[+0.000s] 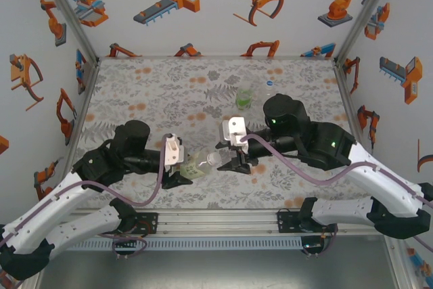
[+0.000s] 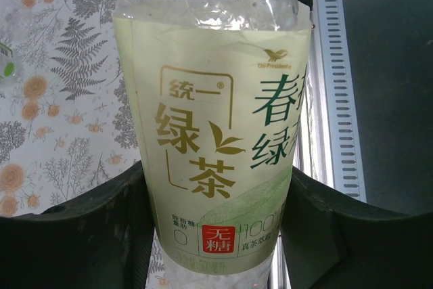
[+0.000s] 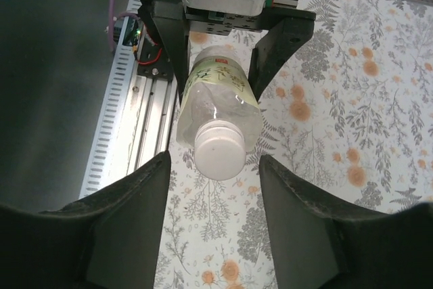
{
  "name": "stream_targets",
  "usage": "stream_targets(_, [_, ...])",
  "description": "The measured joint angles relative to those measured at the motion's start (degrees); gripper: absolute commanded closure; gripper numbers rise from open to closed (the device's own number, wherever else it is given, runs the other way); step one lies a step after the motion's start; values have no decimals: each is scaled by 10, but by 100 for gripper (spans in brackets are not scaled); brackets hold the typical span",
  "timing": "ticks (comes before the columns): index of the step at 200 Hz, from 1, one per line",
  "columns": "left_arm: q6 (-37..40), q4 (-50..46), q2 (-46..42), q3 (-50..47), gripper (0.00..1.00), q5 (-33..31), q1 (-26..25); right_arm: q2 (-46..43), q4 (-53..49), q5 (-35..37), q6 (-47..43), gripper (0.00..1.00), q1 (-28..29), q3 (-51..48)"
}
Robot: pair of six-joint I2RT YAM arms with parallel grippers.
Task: Screw on the bottle caps
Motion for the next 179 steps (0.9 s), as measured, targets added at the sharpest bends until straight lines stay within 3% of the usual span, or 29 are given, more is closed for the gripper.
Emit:
stream_targets(109, [-3,-2,-5,0,100,5,0,7,30,-14,-3,60,0,-12])
stream_targets(142, [-3,-3,-5,0,100,5,0,7,31,-16,-3,66,0,-16])
stream_targets(179, [-3,-6,-5,0,100,5,0,7,34,-12,11,80,0,-17])
